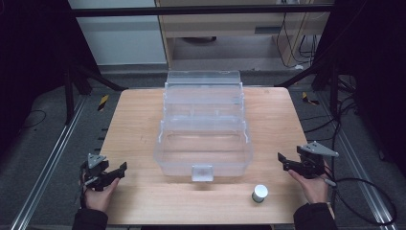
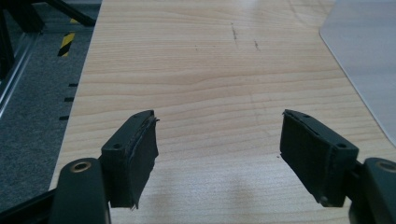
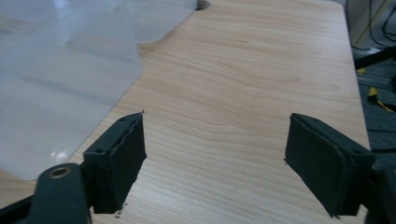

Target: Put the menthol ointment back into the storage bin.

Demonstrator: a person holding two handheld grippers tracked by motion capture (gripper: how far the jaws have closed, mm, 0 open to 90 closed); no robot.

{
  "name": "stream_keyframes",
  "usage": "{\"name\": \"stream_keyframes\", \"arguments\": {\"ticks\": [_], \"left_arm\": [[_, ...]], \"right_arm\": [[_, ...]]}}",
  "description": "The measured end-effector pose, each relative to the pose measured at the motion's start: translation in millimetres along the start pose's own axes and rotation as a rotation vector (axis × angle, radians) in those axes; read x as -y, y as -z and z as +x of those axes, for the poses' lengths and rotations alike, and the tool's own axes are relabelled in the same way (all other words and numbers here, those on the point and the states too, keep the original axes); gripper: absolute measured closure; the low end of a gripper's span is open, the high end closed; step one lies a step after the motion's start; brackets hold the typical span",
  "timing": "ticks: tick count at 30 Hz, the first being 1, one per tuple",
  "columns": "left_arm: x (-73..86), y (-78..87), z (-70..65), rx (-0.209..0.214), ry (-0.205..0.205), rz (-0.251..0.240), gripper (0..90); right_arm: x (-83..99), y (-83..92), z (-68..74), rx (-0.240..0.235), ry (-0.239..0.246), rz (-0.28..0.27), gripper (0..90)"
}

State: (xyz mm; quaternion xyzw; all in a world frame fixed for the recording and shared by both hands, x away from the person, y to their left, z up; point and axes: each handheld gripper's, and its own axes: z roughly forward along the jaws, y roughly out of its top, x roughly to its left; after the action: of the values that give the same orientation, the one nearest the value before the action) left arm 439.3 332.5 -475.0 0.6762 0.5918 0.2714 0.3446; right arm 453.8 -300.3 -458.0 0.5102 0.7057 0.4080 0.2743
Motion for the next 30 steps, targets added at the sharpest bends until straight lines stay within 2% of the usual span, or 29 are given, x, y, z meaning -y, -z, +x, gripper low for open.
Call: {"name": "stream_keyframes", "arguments": {"ticks": [3, 4, 8, 11, 14, 15, 16, 19, 23, 24, 25, 27, 28, 30], "left_arm": [[0.1, -0.4, -0.7, -0.002, -0.008, 0.007, 26.9], [0.2, -0.3, -0.7, 0.001, -0.006, 0.007, 27.3], [0.7, 0.1, -0.6, 0.010, -0.009, 0.013, 29.2], [1.1, 0.1, -0.5, 0.015, -0.017, 0.017, 30.9], [1.4, -0.3, 0.0, 0.021, -0.015, 0.025, 32.2], [1.8, -1.2, -0.3, 0.020, -0.016, 0.031, 32.5], [1.8, -1.2, -0.3, 0.020, -0.016, 0.031, 32.9], [1.5, -1.7, -1.4, 0.023, -0.019, 0.031, 33.5], [2.0, -2.6, -2.1, 0.025, -0.024, 0.039, 34.2], [2.1, -3.2, -2.2, 0.029, -0.025, 0.044, 34.5], [2.1, -3.2, -2.2, 0.029, -0.025, 0.044, 34.5], [2.5, -3.8, -2.2, 0.030, -0.029, 0.047, 34.5], [2.6, -4.2, -2.3, 0.032, -0.031, 0.050, 34.5], [3.0, -5.5, -3.2, 0.033, -0.038, 0.054, 34.5]], "right_arm": [[-2.9, 1.4, 0.8, -0.025, 0.007, 0.005, 23.0], [-4.4, 2.7, 1.7, -0.036, 0.003, 0.006, 26.0], [-9.2, 5.6, 5.4, -0.074, 0.031, 0.022, 33.3], [-15.1, 6.8, 11.3, -0.096, 0.073, 0.057, 36.0], [-21.2, 9.6, 15.5, -0.131, 0.095, 0.074, 35.1], [-24.3, 9.9, 17.3, -0.148, 0.121, 0.093, 34.1], [-24.3, 9.9, 17.3, -0.148, 0.121, 0.093, 34.1], [-30.3, 10.8, 21.3, -0.163, 0.175, 0.121, 33.0], [-37.8, 14.1, 24.5, -0.188, 0.209, 0.135, 32.2], [-42.7, 16.1, 27.9, -0.209, 0.246, 0.158, 31.7], [-42.7, 16.1, 27.9, -0.209, 0.246, 0.158, 31.7], [-46.3, 17.6, 30.4, -0.219, 0.278, 0.172, 31.3], [-49.8, 19.1, 32.8, -0.241, 0.302, 0.178, 31.3], [-52.5, 20.5, 35.6, -0.254, 0.320, 0.196, 31.3]]}}
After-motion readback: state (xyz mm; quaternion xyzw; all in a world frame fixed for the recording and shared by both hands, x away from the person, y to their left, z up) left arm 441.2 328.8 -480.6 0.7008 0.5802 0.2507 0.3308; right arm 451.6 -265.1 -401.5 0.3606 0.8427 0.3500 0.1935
